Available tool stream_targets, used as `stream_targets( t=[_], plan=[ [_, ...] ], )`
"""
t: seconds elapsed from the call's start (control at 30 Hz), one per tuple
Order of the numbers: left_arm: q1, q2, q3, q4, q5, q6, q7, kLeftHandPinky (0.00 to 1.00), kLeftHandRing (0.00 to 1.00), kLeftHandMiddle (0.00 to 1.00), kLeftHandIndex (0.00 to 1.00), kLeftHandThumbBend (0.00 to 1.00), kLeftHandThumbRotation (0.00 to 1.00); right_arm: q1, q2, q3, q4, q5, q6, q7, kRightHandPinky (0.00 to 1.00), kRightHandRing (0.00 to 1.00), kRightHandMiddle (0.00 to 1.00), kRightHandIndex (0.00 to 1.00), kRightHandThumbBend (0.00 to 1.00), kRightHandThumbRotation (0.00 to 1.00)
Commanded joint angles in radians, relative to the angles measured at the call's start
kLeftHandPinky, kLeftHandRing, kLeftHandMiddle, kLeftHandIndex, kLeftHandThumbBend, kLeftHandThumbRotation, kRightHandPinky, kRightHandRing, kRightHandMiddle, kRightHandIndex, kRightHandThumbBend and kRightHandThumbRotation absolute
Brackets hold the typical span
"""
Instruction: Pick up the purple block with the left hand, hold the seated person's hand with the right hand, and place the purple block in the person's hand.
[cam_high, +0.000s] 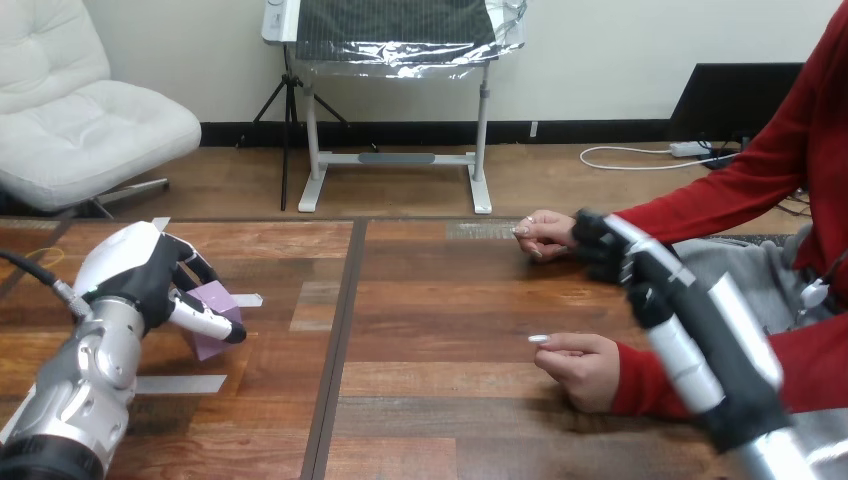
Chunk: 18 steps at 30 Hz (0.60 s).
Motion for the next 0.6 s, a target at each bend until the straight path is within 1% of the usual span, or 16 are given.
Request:
stream_targets(
  t=[0.0, 0.03, 0.17, 0.23, 0.27, 0.43, 0.5, 0.53, 0.57],
  plan=[
    [-0.007, -0.004, 0.017, -0.101, -0.013, 0.000, 0.008, 0.37, 0.43, 0.49, 0.48, 0.72, 0.00, -0.185, -0.081, -0.087, 0.114, -0.042, -0.065, -0.052, 0.83, 0.85, 0.87, 0.87, 0.71, 1.00],
    [-0.007, -0.004, 0.017, -0.102, -0.013, -0.001, 0.009, 0.37, 0.43, 0.49, 0.48, 0.73, 0.00, -0.194, -0.087, -0.091, 0.126, -0.047, -0.070, -0.057, 0.82, 0.85, 0.87, 0.87, 0.70, 1.00],
    [0.000, -0.004, 0.018, -0.120, -0.014, 0.001, 0.007, 0.38, 0.44, 0.49, 0.48, 0.73, 0.00, -0.249, -0.130, -0.109, 0.204, -0.039, -0.086, -0.050, 0.80, 0.85, 0.87, 0.87, 0.66, 1.00],
    [0.001, -0.004, 0.018, -0.122, -0.014, 0.004, 0.006, 0.37, 0.43, 0.49, 0.48, 0.72, 0.00, -0.266, -0.144, -0.114, 0.230, -0.036, -0.091, -0.046, 0.81, 0.86, 0.88, 0.88, 0.66, 1.00],
    [0.002, -0.004, 0.019, -0.124, -0.013, 0.004, 0.008, 0.37, 0.43, 0.49, 0.47, 0.72, 0.00, -0.280, -0.159, -0.118, 0.249, -0.050, -0.087, -0.054, 0.81, 0.86, 0.88, 0.88, 0.66, 1.00],
    [0.007, -0.005, 0.021, -0.145, -0.012, 0.013, 0.007, 0.36, 0.42, 0.48, 0.47, 0.71, 0.00, -0.327, -0.209, -0.123, 0.325, -0.102, -0.091, -0.082, 0.80, 0.86, 0.87, 0.88, 0.74, 1.00],
    [0.010, -0.005, 0.023, -0.153, -0.014, 0.015, 0.006, 0.36, 0.42, 0.48, 0.47, 0.71, 0.00, -0.344, -0.236, -0.121, 0.349, -0.146, -0.095, -0.105, 0.80, 0.86, 0.87, 0.88, 0.75, 1.00],
    [0.010, -0.005, 0.023, -0.155, -0.014, 0.016, 0.006, 0.36, 0.42, 0.48, 0.47, 0.71, 0.00, -0.350, -0.244, -0.120, 0.357, -0.159, -0.098, -0.111, 0.80, 0.85, 0.87, 0.88, 0.76, 1.00],
    [0.012, -0.004, 0.022, -0.160, -0.013, 0.019, 0.006, 0.36, 0.42, 0.48, 0.47, 0.71, 0.00, -0.359, -0.257, -0.118, 0.369, -0.167, -0.087, -0.110, 0.79, 0.85, 0.87, 0.88, 0.76, 1.00]
  ],
)
